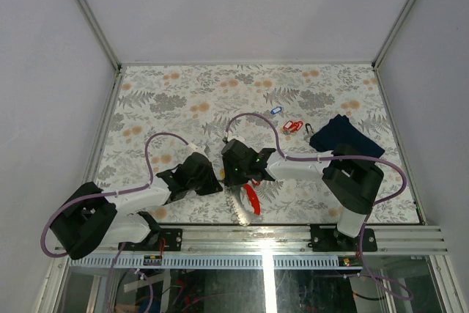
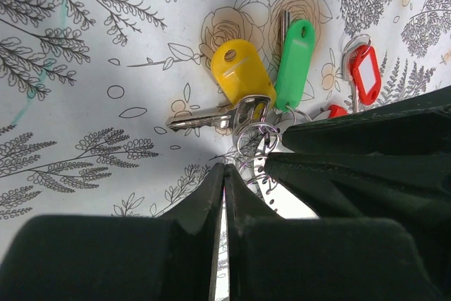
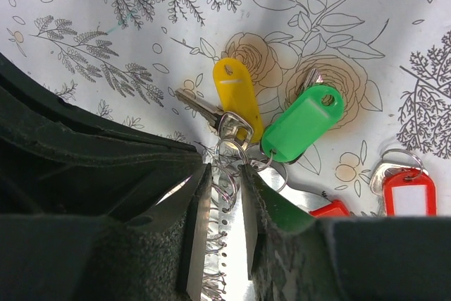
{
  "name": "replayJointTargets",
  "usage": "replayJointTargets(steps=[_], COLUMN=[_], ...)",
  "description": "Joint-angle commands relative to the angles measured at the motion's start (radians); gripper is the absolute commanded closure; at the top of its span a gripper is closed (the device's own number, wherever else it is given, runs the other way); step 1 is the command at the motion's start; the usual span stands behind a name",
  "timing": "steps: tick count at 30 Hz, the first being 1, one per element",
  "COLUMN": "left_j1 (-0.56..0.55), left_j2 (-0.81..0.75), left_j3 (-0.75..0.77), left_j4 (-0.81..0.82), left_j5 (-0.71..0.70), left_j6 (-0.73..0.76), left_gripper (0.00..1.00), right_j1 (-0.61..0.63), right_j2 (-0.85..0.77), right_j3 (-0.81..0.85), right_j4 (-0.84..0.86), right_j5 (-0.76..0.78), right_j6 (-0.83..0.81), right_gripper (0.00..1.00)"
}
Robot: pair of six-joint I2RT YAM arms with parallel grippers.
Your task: Put the keys on the keyring
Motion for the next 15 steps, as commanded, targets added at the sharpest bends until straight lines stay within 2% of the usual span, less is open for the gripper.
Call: replayJointTargets(steps=[1, 15], left_j1=[0.006, 0.007], left_j2=[0.018, 0.052], left_j3=[0.007, 0.005], left_j4=[0.012, 0.030], left_j5=[-0.022, -0.013], left_j6=[0.000, 0.005], left_gripper=[1.00, 1.00], right_j1=[-0.009, -0.008], right_j2=[0.014, 0.029], right_j3=[0.008, 0.005], right_j4=[-0.006, 0.020], right_j5=[0.018, -0.035], right_j6=[-0.006, 0.000], right_gripper=[0.69, 0.71])
